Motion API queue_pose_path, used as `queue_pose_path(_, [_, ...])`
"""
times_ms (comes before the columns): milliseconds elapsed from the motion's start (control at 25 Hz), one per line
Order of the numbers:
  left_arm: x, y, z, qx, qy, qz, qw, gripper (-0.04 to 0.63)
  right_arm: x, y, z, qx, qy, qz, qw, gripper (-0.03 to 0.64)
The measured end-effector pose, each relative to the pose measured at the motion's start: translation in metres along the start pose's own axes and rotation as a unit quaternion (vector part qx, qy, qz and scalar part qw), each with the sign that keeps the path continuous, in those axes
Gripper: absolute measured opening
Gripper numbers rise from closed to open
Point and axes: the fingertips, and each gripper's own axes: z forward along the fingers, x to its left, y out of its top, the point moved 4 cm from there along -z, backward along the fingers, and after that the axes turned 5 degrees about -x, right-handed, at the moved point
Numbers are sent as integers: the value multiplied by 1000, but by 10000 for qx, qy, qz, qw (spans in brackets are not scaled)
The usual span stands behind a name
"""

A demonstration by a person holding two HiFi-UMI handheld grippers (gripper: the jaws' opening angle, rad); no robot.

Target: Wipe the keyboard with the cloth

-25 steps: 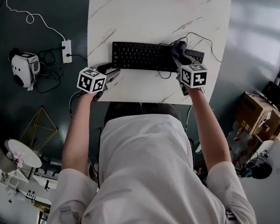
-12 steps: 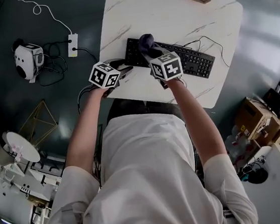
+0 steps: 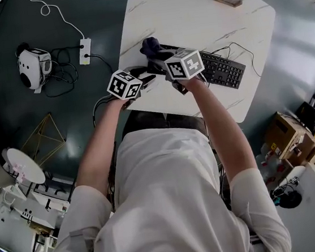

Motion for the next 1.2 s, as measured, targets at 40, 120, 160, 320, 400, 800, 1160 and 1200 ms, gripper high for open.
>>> queue_pose_path(40, [0, -1, -2, -34, -5, -26, 10000, 215, 2, 2, -5, -55, 0, -17, 10000, 77])
queue_pose_path(120, [0, -3, -8, -93, -2, -36, 10000, 214, 6, 2, -19, -171, -67, -42, 9998, 77])
queue_pose_path(160, [0, -5, -10, -113, 4, -31, 9999, 215, 7, 1, -27, -224, -99, -44, 9997, 77])
queue_pose_path(320, [-3, -10, -23, -179, 47, 18, 9998, 215, 16, -8, -65, -411, -257, -95, 9988, 77])
queue_pose_path(400, [-7, -10, -30, -233, 70, 71, 9997, 214, 21, -15, -86, -508, -348, -96, 9981, 77])
queue_pose_path(800, [-36, -4, -63, -722, 276, 339, 9964, 171, 46, -67, -186, -1340, -893, 309, 9865, 77])
queue_pose_path(1160, [-81, -9, -71, -1173, 471, 366, 9913, 66, 65, -120, -263, -1849, -1350, 220, 9732, 77])
queue_pose_path(1200, [-87, -10, -73, -1237, 504, 380, 9903, 63, 67, -126, -271, -1939, -1374, 214, 9711, 77])
